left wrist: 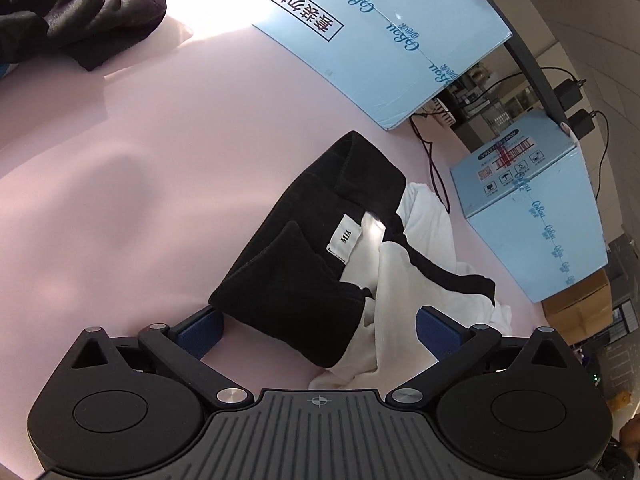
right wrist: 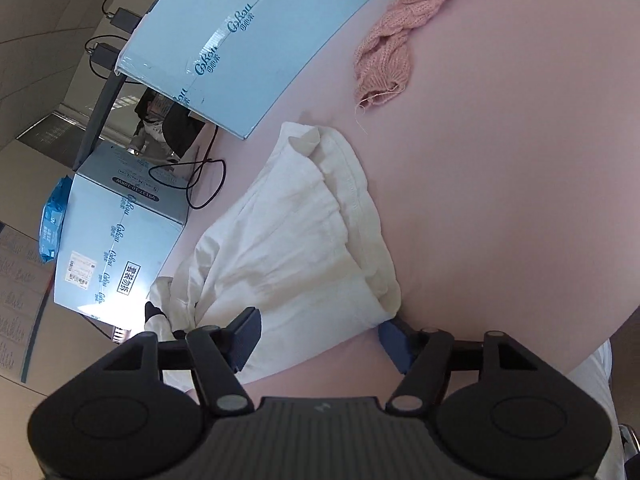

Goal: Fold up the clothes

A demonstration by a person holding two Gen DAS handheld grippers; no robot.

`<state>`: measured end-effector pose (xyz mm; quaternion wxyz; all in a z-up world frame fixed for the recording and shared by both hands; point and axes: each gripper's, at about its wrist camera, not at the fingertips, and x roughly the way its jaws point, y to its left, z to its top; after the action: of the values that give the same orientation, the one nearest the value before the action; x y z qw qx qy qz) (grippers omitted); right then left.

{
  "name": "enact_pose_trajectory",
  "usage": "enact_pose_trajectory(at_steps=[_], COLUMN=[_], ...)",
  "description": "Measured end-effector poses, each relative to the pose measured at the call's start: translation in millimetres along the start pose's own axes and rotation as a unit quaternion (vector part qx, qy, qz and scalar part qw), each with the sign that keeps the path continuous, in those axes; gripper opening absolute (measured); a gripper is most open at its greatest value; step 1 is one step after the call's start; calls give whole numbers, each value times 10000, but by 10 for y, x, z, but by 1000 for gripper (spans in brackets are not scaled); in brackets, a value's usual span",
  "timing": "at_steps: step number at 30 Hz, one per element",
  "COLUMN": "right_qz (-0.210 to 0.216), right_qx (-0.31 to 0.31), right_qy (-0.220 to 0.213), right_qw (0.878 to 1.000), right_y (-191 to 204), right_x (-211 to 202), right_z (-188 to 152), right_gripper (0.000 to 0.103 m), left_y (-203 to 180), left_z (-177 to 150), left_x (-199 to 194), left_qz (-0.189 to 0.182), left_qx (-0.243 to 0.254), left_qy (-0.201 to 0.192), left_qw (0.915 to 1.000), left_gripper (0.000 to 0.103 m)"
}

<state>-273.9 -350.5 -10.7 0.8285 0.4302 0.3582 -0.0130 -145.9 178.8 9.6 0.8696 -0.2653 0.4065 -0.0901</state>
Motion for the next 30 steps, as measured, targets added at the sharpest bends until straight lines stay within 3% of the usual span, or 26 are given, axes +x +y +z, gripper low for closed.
enact_pose_trajectory(at_steps=[2,4,5,7,8,9,13,16,21,25,30], right_qz=[-154,45,92,179,238,294,441,868,952,1265,1168], right_qx=[-113,79,88,70,34,-79,-682,-944,-650,-614,-376], right_qy=[-198,-250,-259,-311,-340,-388,-698,-790,-882,-851,-757], right_qw=[9996,9996,9996,9993,9991,9988,9942,9886,9894,9864,9896], right_y=[-6,-138,-153,-165,-174,-172,-95,-117,-174,31,332], right_x=[38,84,87,83,78,53,-122,-414,-771,-593,80], right_z=[5,29,33,26,22,12,-66,-108,-20,375,1022], right_gripper=[13,10,10,9,9,9,8,8,8,8,9], left_y=[-161,-254,-281,-283,-265,-246,-100,-45,6,-23,-110], left_z=[-23,-66,-81,-88,-90,-91,-116,-214,-243,134,837], left_x=[60,78,70,34,9,-14,-94,-312,-618,-586,-136], left_qz=[382,621,712,697,610,520,146,-30,-342,-238,-195], left_qx=[305,539,628,684,676,661,424,160,-318,-506,-972], left_qy=[-114,-206,-249,-289,-290,-291,-328,-71,250,52,25], left_qw=[9987,9964,9952,9948,9954,9960,9985,9998,9986,9984,9951], left_gripper=[102,100,92,63,27,14,10,9,10,10,10])
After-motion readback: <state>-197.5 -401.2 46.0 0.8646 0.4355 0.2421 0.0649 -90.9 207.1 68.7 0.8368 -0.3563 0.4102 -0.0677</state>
